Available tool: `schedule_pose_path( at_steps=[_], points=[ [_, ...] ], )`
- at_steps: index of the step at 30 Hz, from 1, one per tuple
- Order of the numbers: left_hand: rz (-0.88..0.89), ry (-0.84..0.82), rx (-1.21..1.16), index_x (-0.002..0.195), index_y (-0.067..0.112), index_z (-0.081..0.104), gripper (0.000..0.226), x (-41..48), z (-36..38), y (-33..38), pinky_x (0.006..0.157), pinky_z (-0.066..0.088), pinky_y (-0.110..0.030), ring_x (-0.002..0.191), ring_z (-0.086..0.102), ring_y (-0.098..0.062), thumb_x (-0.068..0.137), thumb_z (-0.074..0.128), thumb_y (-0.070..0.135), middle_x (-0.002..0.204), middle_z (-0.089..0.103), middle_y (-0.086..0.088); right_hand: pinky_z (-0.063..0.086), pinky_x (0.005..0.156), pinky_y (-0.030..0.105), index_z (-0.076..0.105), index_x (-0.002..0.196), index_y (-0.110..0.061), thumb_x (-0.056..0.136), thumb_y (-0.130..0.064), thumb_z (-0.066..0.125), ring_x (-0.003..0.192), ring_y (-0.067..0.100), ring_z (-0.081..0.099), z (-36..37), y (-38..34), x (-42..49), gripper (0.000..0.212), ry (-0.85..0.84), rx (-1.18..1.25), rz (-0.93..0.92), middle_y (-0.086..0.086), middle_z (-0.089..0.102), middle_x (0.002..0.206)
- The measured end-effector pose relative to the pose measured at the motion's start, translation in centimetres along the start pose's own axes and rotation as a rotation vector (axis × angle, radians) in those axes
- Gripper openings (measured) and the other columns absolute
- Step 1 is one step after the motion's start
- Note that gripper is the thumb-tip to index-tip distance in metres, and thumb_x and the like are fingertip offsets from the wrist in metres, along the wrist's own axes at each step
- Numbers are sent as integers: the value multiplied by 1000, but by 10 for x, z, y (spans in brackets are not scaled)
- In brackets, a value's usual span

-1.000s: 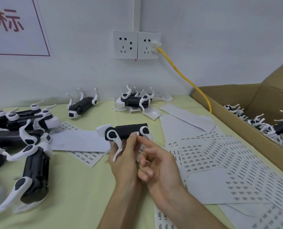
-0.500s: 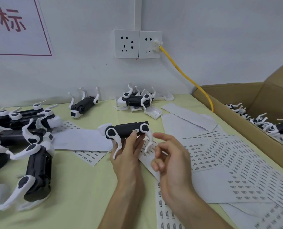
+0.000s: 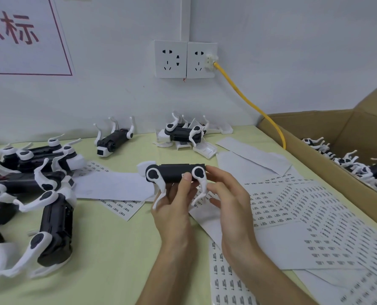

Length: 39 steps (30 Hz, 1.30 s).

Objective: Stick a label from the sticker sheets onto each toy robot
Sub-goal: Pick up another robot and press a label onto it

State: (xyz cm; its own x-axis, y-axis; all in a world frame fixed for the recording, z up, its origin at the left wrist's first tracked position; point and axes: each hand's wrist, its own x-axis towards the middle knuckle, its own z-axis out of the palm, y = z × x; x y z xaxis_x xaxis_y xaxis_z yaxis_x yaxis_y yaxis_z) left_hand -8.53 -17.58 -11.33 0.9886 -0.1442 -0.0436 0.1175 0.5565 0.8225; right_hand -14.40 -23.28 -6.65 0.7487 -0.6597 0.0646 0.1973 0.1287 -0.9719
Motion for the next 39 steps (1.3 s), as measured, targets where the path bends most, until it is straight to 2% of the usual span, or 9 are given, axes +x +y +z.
schedule_pose_path(
  at_steps=[3, 8, 15, 20, 22, 26, 33, 36, 39],
  points=[
    [-13, -11, -34, 105, 14, 79, 36, -2, -1, 1, 97, 57, -48, 103, 76, -31, 77, 85, 37, 105, 79, -14, 49, 71, 8, 75, 100, -33, 91, -12, 71, 93, -1, 70, -1, 1, 0, 23, 0, -19, -58, -17, 76, 100],
    [-48, 14, -73, 100, 11, 79, 22, -2, 0, 2, 106, 49, -64, 108, 74, -38, 91, 78, 31, 112, 76, -22, 50, 81, 19, 73, 99, -36, 90, -20, 76, 99, 5, 71, -1, 7, 3, 19, -5, -48, -90, -17, 75, 105],
    [-36, 7, -16, 99, 17, 80, 26, -1, -1, 2, 96, 58, -46, 104, 75, -34, 80, 85, 33, 108, 79, -14, 48, 68, 10, 70, 98, -33, 85, -18, 79, 92, 4, 69, -5, 12, 8, 22, -6, -85, -79, -16, 74, 99],
    [-3, -20, 46, 106, 11, 75, 24, 0, 0, 0, 79, 60, -31, 95, 77, -27, 93, 72, 30, 103, 79, -12, 47, 83, 17, 64, 112, -36, 76, -41, 84, 107, -4, 61, -10, 10, 17, 42, -88, -207, -26, -18, 65, 116],
    [-8, -33, 49, 109, 8, 73, 26, -1, 0, 2, 79, 59, -35, 94, 77, -28, 97, 67, 31, 104, 79, -13, 54, 79, 20, 65, 116, -34, 83, -31, 83, 96, 5, 69, -12, 6, 22, 38, -210, -222, 15, -11, 67, 116],
    [-13, -26, 63, 110, 3, 71, 31, -5, 1, 6, 95, 56, -52, 103, 74, -38, 104, 58, 32, 109, 77, -20, 59, 76, 28, 70, 111, -29, 81, -20, 84, 88, 24, 73, -20, -1, 30, 34, -294, -274, -2, -5, 69, 112],
    [-13, -37, 138, 108, 8, 76, 49, -8, 7, 10, 94, 56, -50, 103, 75, -35, 109, 42, 43, 103, 80, -13, 59, 75, 27, 69, 111, -28, 72, -21, 90, 90, 22, 74, -27, -3, 34, 46, -307, -233, -20, -4, 71, 110],
    [1, -85, 176, 108, 11, 76, 46, -8, 7, 13, 98, 56, -53, 105, 75, -34, 96, 57, 52, 107, 79, -13, 59, 76, 27, 70, 111, -28, 73, -20, 91, 88, 21, 74, -31, -4, 36, 45, -301, -240, -19, -2, 71, 109],
    [17, -72, 190, 102, 17, 79, 42, -9, 5, 12, 102, 53, -58, 104, 75, -33, 86, 65, 53, 106, 79, -11, 62, 84, 39, 71, 108, -29, 66, -32, 91, 84, 23, 75, -33, -6, 36, 47, -311, -279, -13, -3, 72, 108]
  ],
)
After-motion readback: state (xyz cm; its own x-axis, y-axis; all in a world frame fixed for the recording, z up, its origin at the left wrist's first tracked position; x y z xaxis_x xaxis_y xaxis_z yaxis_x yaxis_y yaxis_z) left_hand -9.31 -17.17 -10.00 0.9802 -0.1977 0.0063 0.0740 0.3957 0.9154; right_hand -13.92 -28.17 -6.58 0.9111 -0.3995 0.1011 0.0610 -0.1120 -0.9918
